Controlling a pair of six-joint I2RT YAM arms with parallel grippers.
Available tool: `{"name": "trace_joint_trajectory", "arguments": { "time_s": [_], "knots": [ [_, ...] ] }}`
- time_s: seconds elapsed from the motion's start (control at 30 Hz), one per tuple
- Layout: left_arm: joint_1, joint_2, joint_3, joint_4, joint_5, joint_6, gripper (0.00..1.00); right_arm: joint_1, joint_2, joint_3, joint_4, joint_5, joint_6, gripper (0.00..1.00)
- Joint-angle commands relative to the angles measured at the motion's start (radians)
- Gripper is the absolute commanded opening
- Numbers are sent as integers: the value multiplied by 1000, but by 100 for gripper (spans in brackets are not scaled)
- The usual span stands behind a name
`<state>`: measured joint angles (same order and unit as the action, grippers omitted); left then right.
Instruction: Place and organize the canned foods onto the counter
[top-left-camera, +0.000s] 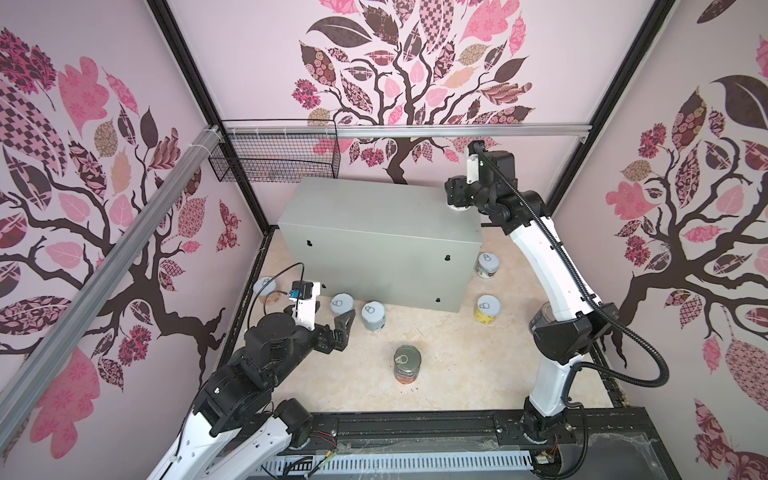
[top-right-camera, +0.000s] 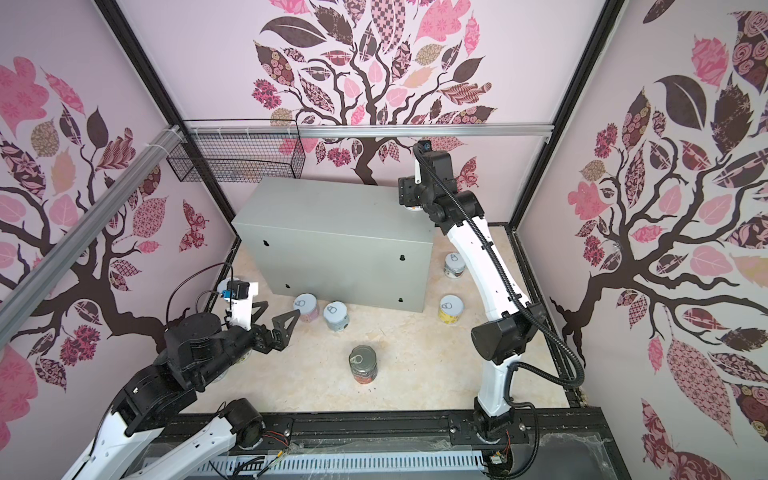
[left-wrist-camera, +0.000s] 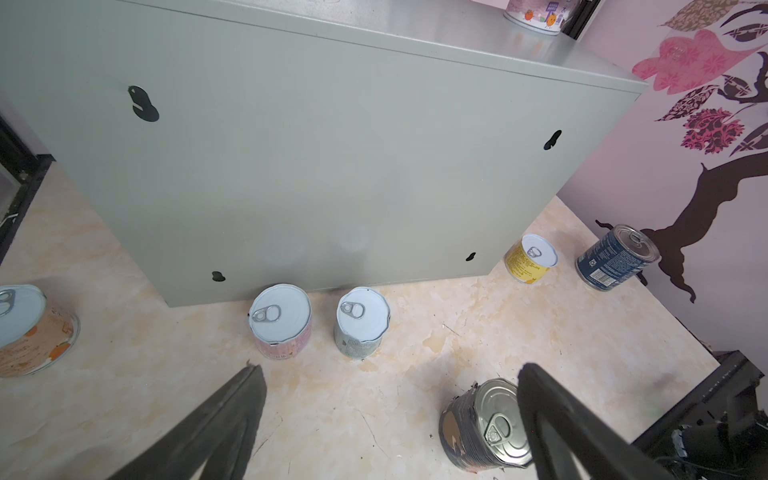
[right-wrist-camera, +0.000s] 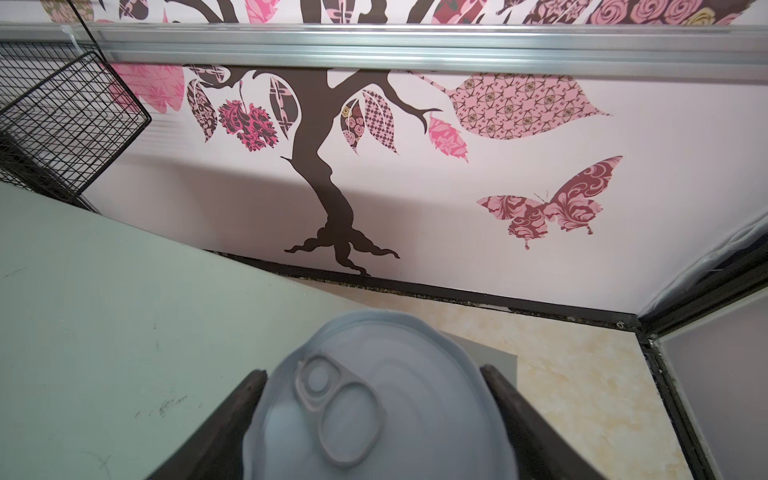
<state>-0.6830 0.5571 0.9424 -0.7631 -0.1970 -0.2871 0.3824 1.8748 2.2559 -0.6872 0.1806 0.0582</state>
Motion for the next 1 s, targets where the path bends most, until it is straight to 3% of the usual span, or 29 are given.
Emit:
{"name": "trace_joint_trajectory", "arguments": {
  "time_s": [0.0, 0.2, 0.37, 0.97],
  "knots": [
    [-1, -3, -31, 11, 2, 9, 98, -12, -43, -48, -109, 23, -13, 61],
    [0, -3, -34, 10, 0, 8, 98, -13, -53, -76, -94, -9, 1, 68],
    [0, -7, -36, 10, -2, 5, 98, -13, -55, -103, -75, -42, 12, 79],
    [0, -6, -37, 12, -12, 9, 98, -12, -6, -88, -61, -102, 40, 81]
  ]
}}
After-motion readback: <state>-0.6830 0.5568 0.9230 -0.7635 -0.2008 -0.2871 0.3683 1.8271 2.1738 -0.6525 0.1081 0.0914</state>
